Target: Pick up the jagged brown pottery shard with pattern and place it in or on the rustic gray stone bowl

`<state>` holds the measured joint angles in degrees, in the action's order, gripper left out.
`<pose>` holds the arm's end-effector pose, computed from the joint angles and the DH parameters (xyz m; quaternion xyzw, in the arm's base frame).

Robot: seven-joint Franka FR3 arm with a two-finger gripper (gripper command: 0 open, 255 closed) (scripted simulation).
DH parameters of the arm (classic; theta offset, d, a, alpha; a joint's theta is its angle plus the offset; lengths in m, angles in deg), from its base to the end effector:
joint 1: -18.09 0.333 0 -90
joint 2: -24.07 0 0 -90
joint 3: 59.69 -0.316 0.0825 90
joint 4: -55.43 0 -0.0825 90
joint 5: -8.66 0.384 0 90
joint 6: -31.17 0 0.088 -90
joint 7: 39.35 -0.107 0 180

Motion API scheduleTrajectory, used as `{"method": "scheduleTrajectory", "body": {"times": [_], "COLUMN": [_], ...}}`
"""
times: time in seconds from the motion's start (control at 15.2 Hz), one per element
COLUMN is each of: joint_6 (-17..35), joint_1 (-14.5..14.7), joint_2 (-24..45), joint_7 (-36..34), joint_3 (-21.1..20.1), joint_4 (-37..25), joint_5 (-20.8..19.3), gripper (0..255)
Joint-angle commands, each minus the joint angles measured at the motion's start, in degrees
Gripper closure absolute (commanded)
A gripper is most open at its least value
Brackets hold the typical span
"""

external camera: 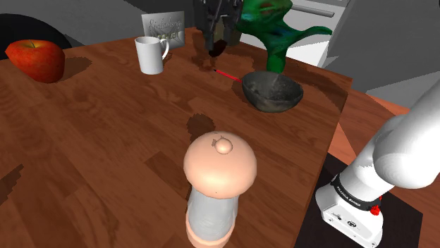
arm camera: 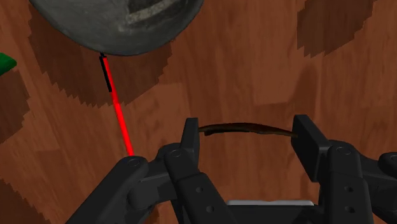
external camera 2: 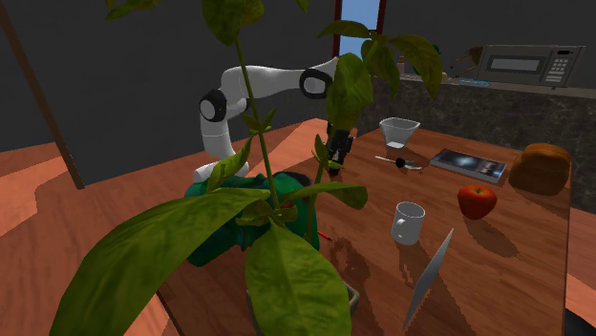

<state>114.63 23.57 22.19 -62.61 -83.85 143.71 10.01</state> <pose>0.4603 0.2697 0.6450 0.9980 0.0564 -0.0265 0.0076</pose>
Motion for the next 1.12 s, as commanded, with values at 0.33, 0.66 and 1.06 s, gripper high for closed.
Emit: {"method": "scheduleTrajectory", "body": {"times": [0.33,0.66,1.06], "joint_6": [0.53,-1.35,1.75], "joint_1": [-1.96,-1.95,-1.65], "joint_2": [-17.13,-27.93,-31.24], "joint_7": [7.75,12.5,13.6], "joint_3": [5.09,9.2,9.87], "joint_4": [16.91,25.94,32.4], "joint_5": [4.99,6.0,6.29], "gripper": [255,255,255]}}
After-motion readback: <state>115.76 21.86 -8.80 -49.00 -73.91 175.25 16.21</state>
